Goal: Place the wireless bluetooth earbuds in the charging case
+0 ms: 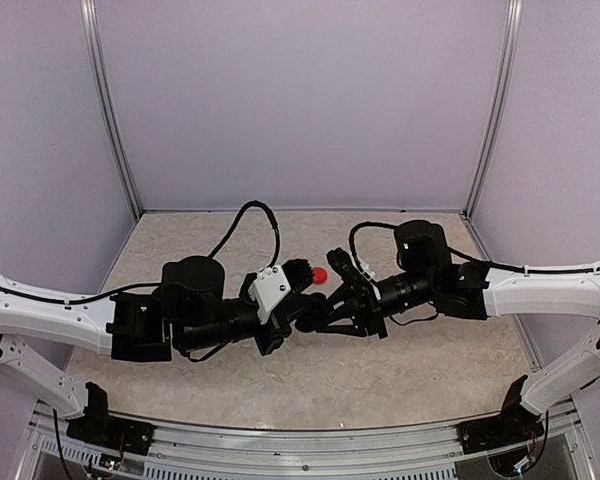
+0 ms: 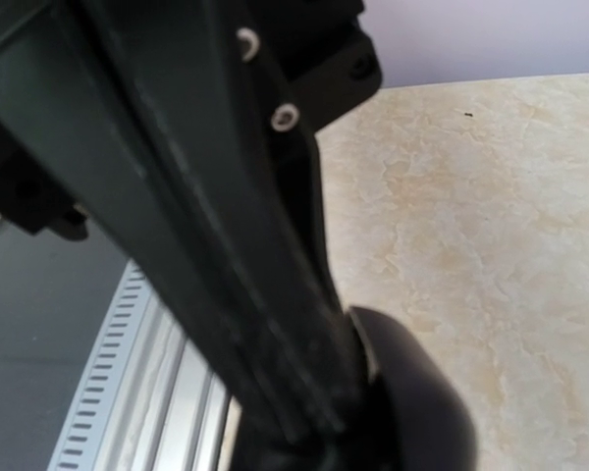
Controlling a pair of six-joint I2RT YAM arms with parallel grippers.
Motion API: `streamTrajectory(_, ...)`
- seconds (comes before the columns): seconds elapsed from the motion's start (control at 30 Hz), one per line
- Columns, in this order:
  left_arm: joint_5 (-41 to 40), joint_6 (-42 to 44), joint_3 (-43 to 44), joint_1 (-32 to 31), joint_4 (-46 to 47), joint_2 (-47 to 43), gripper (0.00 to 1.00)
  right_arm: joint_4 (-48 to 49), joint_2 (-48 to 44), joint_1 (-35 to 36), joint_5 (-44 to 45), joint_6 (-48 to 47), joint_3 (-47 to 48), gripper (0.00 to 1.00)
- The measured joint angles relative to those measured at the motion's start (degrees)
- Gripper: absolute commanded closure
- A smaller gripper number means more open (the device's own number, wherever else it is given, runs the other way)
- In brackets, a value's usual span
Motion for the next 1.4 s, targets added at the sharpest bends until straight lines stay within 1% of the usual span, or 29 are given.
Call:
streamTrajectory(0.23,0.1,0.6,0.7,-0.1,-1.0,0.3,1.00,-0.2,0.0,-0.2,-0.1,0.4,0.0,1.00)
streamTrajectory(0.63,1.1,0.6,0.9,-0.1,-1.5,0.3,0.92,-0.2,0.0,-0.5,-0.9,0.8,-0.2,1.00)
streamTrajectory(0.8,2.3,0.4,0.9,-0.1,-1.9,-0.1,0.86,-0.1,0.0,-0.5,-1.3,0.7,-0.3,1.00)
streamTrajectory(0.87,2.8,0.3,0.9,-0.1,-2.0,-0.3,0.82,0.1,0.0,-0.5,-1.5,0.7,-0.3,1.00)
streamTrajectory(0.93,3.5,0.2,0.9,-0.1,-2.5,-0.8,0.79,0.4,0.0,-0.5,-1.5,0.5,-0.3,1.00)
streamTrajectory(1.1,5.3,-0.4,0.9,-0.3,-2.7,-2.1,0.77,1.0,0.0,-0.5,-1.3,0.4,-0.3,1.00)
streamTrajectory(1.2,7.3,-1.2,0.6,-0.3,-2.7,-2.9,0.74,1.8,0.0,-0.7,-0.8,0.1,-0.3,1.00)
streamTrajectory(1.4,12.6,-4.3,-2.3,2.9,-2.7,-7.4,0.74,2.4,0.0,-0.8,-0.1,-0.7,-0.3,1.00)
